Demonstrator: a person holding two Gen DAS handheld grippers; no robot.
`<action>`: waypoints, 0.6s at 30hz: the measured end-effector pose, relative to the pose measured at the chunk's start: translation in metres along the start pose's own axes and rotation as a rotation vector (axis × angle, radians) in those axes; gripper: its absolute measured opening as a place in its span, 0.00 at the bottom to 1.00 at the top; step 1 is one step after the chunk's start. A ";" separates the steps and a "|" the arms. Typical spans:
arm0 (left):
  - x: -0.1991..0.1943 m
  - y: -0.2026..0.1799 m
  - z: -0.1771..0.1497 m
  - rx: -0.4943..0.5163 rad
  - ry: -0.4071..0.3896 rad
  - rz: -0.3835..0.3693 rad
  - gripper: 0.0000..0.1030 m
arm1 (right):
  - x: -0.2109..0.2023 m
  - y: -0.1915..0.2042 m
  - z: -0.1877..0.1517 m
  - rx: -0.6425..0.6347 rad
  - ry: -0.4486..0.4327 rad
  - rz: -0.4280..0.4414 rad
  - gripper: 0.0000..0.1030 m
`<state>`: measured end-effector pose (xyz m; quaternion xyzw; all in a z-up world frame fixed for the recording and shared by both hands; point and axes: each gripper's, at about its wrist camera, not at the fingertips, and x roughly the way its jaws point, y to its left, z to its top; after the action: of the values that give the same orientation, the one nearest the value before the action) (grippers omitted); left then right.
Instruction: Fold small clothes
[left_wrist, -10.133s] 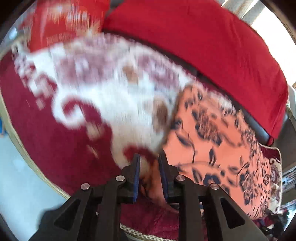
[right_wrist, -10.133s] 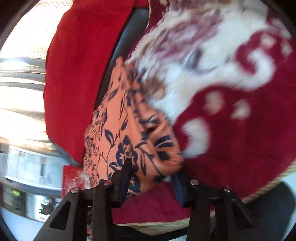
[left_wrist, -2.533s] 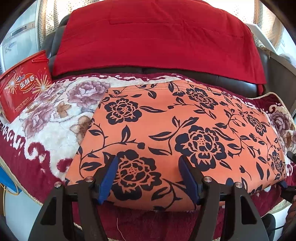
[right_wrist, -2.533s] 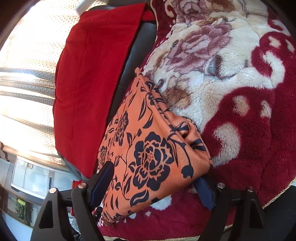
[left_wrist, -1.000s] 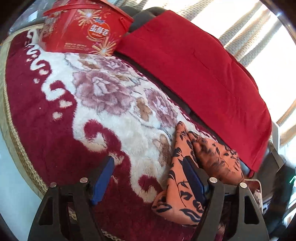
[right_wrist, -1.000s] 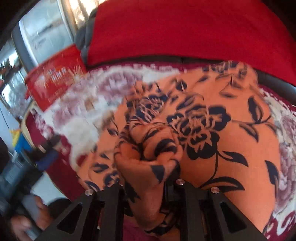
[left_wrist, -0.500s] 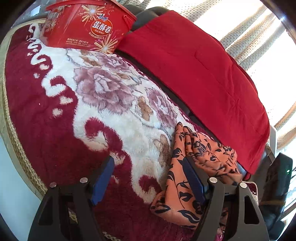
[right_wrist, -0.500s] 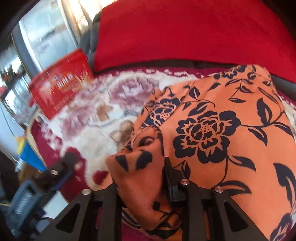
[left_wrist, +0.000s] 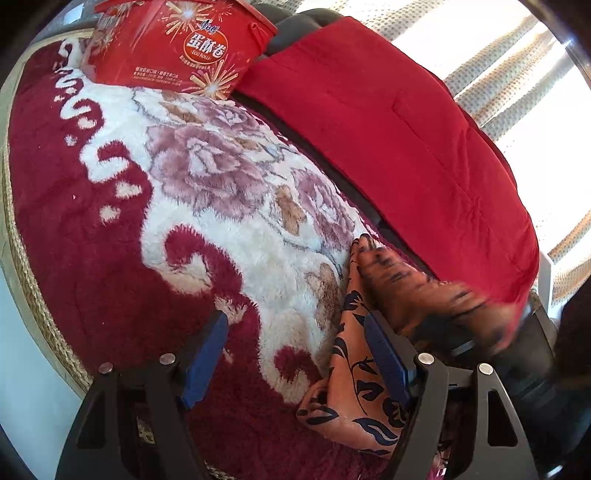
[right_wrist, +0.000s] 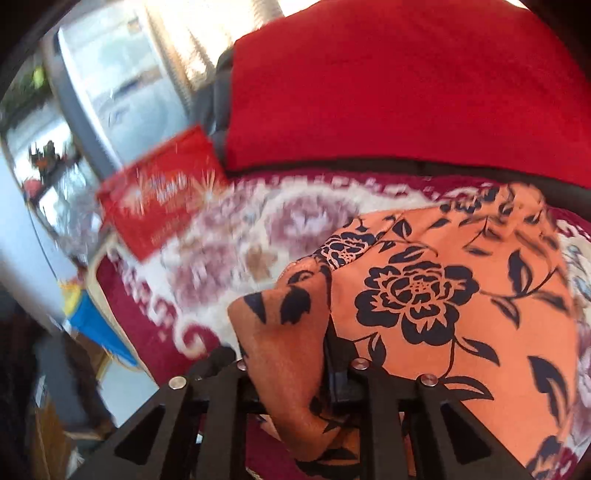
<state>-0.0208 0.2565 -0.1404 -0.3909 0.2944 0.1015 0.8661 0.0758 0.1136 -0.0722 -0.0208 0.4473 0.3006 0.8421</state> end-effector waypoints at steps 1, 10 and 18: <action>0.000 -0.001 0.000 0.006 0.000 0.002 0.75 | 0.014 -0.002 -0.007 -0.007 0.046 -0.018 0.20; 0.001 0.003 0.000 -0.016 0.002 0.005 0.75 | -0.002 0.003 -0.023 -0.059 0.022 0.055 0.70; -0.013 -0.008 0.000 0.033 0.042 -0.015 0.74 | -0.095 -0.051 -0.033 0.189 -0.184 0.198 0.70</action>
<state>-0.0275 0.2519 -0.1278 -0.3808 0.3114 0.0820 0.8668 0.0381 0.0154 -0.0308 0.1302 0.3945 0.3396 0.8439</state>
